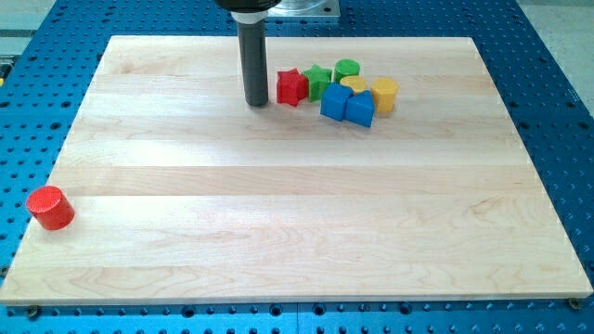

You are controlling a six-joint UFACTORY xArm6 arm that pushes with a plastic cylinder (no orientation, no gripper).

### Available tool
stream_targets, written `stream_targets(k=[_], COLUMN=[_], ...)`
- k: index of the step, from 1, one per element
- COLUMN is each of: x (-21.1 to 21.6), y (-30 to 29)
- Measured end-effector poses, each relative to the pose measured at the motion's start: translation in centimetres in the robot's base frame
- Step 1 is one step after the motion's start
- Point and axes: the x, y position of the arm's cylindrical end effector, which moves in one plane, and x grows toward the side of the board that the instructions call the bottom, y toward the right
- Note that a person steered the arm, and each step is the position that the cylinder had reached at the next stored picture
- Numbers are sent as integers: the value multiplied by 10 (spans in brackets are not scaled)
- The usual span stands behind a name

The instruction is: Push the red circle towards the group of blocks

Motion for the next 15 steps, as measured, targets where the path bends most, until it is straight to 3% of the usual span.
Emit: stream_targets(k=[2,3,5,6,8,9,10,11,13,14,15], x=[-10,4,142,158,196,154,143,181,218,246,276], y=[41,3,-200,-247,-203,-117,-185,-247,-130,-160,-147])
